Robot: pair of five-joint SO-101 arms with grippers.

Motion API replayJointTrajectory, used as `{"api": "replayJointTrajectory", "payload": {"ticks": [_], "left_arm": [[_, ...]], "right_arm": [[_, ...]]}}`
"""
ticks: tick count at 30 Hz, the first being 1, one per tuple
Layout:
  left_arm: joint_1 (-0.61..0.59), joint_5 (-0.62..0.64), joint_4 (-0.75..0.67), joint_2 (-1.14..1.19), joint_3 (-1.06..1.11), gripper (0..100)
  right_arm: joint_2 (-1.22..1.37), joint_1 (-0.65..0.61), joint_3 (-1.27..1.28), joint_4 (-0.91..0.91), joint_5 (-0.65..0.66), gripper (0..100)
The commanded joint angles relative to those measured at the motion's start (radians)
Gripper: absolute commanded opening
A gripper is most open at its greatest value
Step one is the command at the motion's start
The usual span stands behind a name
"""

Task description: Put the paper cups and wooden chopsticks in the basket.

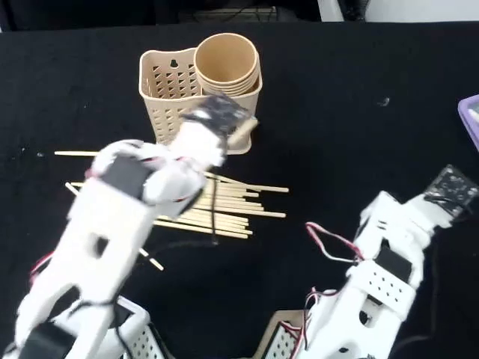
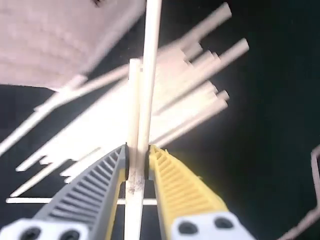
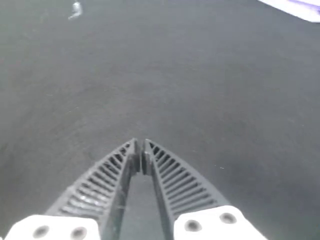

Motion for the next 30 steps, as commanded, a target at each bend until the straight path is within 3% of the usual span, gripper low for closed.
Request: {"api": "replayJointTrajectory", "payload": {"ticks": [1, 5, 13, 18, 23, 30], "left_arm": [[-0.090, -0.005, -0.091, -0.201, -0.104, 3], [-0.156, 0.037, -0.290, -0.272, -0.182, 3], [-0.251, 0.493, -0.942, -0.269, -0.093, 3], [-0.245, 0.516, -1.306, -0.232, 0.061, 3], [-0.255, 0.516, -1.436, -0.081, 0.085, 3], [-0.259, 0.505, -1.450, 0.092, 0.016, 3]], "right_arm": [[-0.028, -0.063, 0.013, -0.066, 0.002, 2.5], [-0.027, -0.107, 0.021, -0.069, 0.037, 2.4], [-0.027, -0.203, 0.054, -0.074, 0.121, 2.4], [-0.028, -0.259, 0.068, -0.074, 0.123, 2.5], [-0.028, -0.279, 0.068, -0.074, 0.123, 2.5], [-0.030, -0.275, 0.068, -0.074, 0.123, 2.5]]}}
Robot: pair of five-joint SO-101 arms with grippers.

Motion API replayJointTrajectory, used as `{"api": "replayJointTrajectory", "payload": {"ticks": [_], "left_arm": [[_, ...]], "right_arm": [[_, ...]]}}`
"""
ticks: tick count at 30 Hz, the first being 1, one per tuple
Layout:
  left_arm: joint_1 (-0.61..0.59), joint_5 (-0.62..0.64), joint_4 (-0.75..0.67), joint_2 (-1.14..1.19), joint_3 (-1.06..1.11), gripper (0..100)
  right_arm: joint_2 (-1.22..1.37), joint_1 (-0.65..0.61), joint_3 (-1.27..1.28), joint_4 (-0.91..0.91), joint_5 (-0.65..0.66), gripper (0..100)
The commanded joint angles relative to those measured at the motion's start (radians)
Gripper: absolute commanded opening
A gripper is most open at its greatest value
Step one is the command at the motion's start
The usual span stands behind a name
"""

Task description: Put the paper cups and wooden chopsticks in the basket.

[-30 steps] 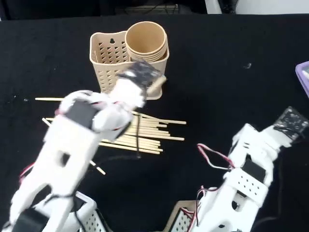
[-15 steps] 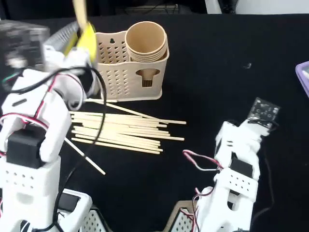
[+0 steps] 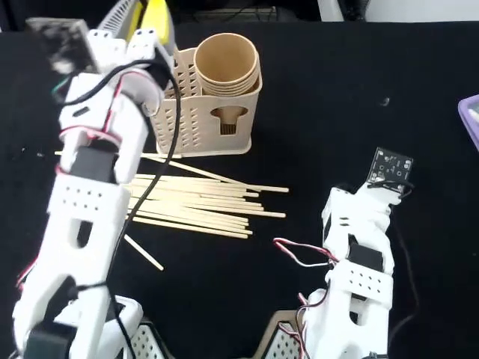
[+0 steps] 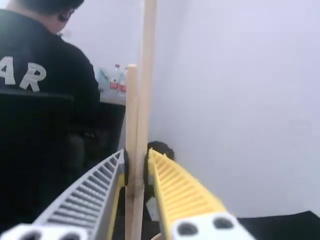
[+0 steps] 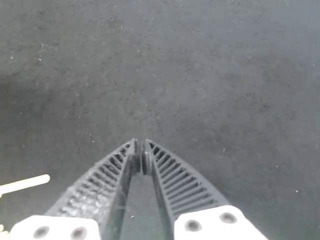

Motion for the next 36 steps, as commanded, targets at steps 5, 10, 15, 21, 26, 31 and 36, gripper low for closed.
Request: {"api": "replayJointTrajectory", "payload": {"ticks": [5, 10, 15, 21, 26, 31, 36], "left_arm": [[-0.016, -0.163, -0.018, 0.080, -0.062, 3], [-0.013, -0.193, 0.018, 0.080, -0.001, 3], [-0.027, -0.078, 0.086, 0.074, 0.004, 12], [-0.084, 0.017, 0.196, 0.069, -0.114, 13], [-0.153, 0.012, 0.339, 0.064, -0.226, 13], [-0.280, 0.012, 0.733, -0.005, -0.320, 13], [-0.381, 0.009, 1.132, -0.020, -0.280, 20]], "right_arm": [[-0.031, -0.008, -0.007, -0.023, 0.009, 2.5], [-0.031, -0.011, -0.007, -0.023, 0.009, 2.5], [-0.031, -0.011, -0.007, -0.023, 0.009, 2.5], [-0.031, -0.011, -0.007, -0.023, 0.009, 2.5], [-0.031, -0.009, -0.007, -0.023, 0.009, 2.5], [-0.031, -0.008, -0.007, -0.023, 0.009, 2.5], [-0.031, -0.011, -0.007, -0.023, 0.009, 2.5]]}}
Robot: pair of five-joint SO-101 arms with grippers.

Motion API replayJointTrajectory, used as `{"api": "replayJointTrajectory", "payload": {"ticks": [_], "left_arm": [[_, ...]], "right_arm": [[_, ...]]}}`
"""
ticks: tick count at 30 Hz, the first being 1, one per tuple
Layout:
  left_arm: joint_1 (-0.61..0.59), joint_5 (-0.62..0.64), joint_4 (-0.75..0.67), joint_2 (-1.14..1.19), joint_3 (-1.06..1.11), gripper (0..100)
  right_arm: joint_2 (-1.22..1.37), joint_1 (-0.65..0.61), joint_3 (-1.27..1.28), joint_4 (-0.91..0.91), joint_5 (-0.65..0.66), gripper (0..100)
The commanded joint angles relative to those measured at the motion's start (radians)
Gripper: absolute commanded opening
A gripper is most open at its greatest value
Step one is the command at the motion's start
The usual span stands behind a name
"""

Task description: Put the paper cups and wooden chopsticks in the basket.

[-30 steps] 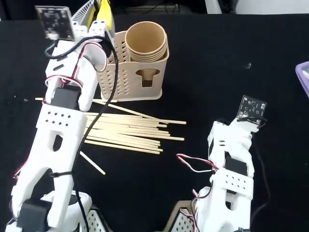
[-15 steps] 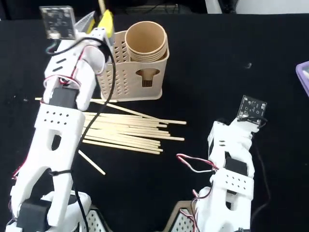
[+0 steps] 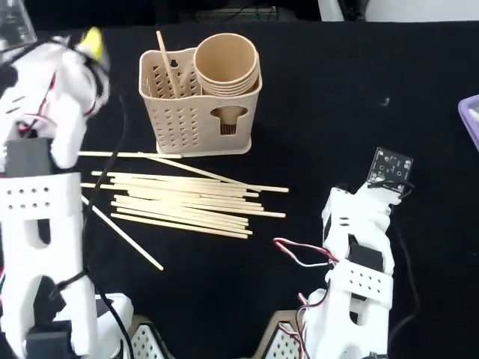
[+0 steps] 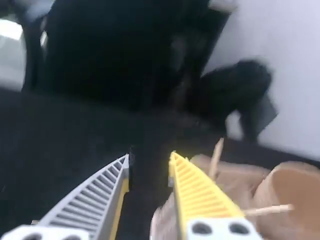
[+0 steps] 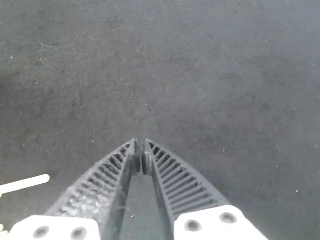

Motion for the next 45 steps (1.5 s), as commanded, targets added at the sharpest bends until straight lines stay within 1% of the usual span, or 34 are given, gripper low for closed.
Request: {"api": "replayJointTrajectory", "payload": {"ticks": [1, 2, 3, 4, 7, 10, 11, 12, 14, 17, 19, 22, 28, 40, 45], "left_arm": [[-0.093, 0.003, 0.354, -0.017, 0.010, 23], [-0.104, -0.018, 0.394, -0.003, 0.050, 26], [-0.108, -0.077, 0.420, 0.011, 0.096, 28], [-0.111, -0.166, 0.430, 0.025, 0.143, 28], [-0.113, -0.489, 0.433, 0.044, 0.277, 26], [-0.067, -0.859, 0.457, 0.046, 0.430, 23], [-0.054, -0.964, 0.454, 0.046, 0.478, 23], [-0.039, -1.030, 0.445, 0.055, 0.518, 23], [-0.018, -1.036, 0.356, 0.055, 0.599, 23], [-0.012, -1.008, 0.155, 0.052, 0.700, 23], [-0.015, -1.022, 0.041, 0.058, 0.763, 24], [-0.019, -1.065, -0.057, 0.058, 0.840, 27], [-0.019, -1.069, -0.129, 0.058, 0.852, 27], [-0.018, -1.076, -0.143, 0.068, 0.875, 27], [-0.012, -1.066, -0.137, 0.218, 0.782, 27]], "right_arm": [[-0.031, -0.011, -0.008, -0.023, 0.009, 2.5], [-0.031, -0.011, -0.008, -0.023, 0.009, 2.5], [-0.031, -0.012, -0.008, -0.023, 0.009, 2.5], [-0.031, -0.012, -0.008, -0.023, 0.009, 2.5], [-0.031, -0.012, -0.008, -0.023, 0.009, 2.5], [-0.031, -0.012, -0.010, -0.023, 0.009, 2.5], [-0.031, -0.012, -0.010, -0.023, 0.009, 2.5], [-0.031, -0.012, -0.010, -0.023, 0.009, 2.5], [-0.031, -0.012, -0.010, -0.023, 0.009, 2.5], [-0.031, -0.012, -0.010, -0.023, 0.009, 2.5], [-0.031, -0.011, -0.008, -0.023, 0.009, 2.5], [-0.031, -0.008, -0.008, -0.023, 0.009, 2.5], [-0.031, -0.011, -0.010, -0.023, 0.009, 2.5], [-0.031, -0.011, -0.010, -0.023, 0.009, 2.5], [-0.031, -0.011, -0.008, -0.023, 0.009, 2.5]]}}
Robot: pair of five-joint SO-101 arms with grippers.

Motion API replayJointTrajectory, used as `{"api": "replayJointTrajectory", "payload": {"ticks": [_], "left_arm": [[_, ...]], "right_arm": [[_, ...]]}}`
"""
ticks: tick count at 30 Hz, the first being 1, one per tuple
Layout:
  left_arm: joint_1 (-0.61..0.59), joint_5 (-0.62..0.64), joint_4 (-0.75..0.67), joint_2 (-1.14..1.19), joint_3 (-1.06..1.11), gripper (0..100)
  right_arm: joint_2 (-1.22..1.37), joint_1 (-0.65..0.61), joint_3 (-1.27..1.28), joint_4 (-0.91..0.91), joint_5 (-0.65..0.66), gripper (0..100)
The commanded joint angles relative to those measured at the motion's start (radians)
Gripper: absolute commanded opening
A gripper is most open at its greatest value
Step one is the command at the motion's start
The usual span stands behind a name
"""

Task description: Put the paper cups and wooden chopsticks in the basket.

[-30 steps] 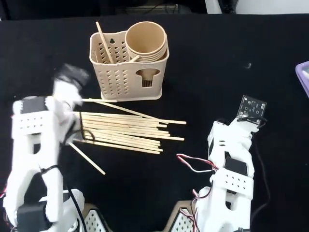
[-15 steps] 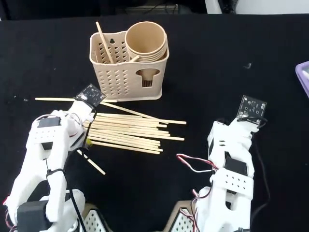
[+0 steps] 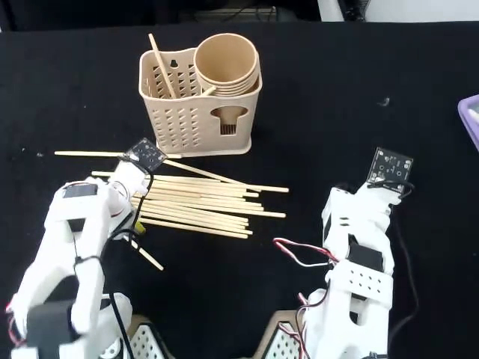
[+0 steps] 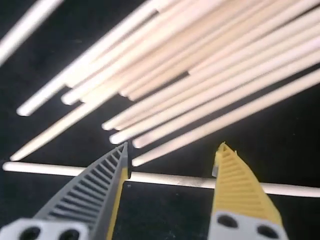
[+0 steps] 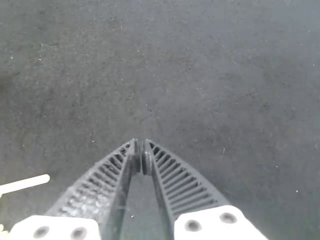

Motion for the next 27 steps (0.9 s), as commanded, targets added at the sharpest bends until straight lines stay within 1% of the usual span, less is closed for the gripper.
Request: {"api": "replayJointTrajectory", "payload": {"ticks": [1, 4, 7, 9, 12, 13, 16, 19, 27], "left_arm": [[0.008, 0.014, -0.003, 0.138, -0.137, 27], [-0.018, 0.034, -0.002, 0.230, -0.208, 27], [-0.047, 0.031, 0.000, 0.252, -0.229, 27], [-0.062, -0.011, 0.014, 0.252, -0.229, 27], [-0.076, -0.097, 0.097, 0.252, -0.239, 27], [-0.076, -0.120, 0.115, 0.252, -0.239, 25], [-0.085, -0.187, 0.138, 0.252, -0.240, 16], [-0.087, -0.215, 0.138, 0.252, -0.239, 9], [-0.091, -0.210, 0.141, 0.250, -0.282, 8]], "right_arm": [[-0.031, -0.009, -0.007, -0.023, 0.009, 2.5], [-0.031, -0.008, -0.007, -0.023, 0.009, 2.5], [-0.031, -0.006, -0.007, -0.023, 0.009, 2.5], [-0.031, -0.006, -0.008, -0.023, 0.009, 2.5], [-0.031, -0.006, -0.010, -0.023, 0.009, 2.5], [-0.031, -0.006, -0.010, -0.023, 0.009, 2.5], [-0.031, -0.008, -0.012, -0.023, 0.009, 2.5], [-0.031, -0.008, -0.012, -0.023, 0.009, 2.5], [-0.031, -0.005, -0.012, -0.023, 0.009, 2.5]]}}
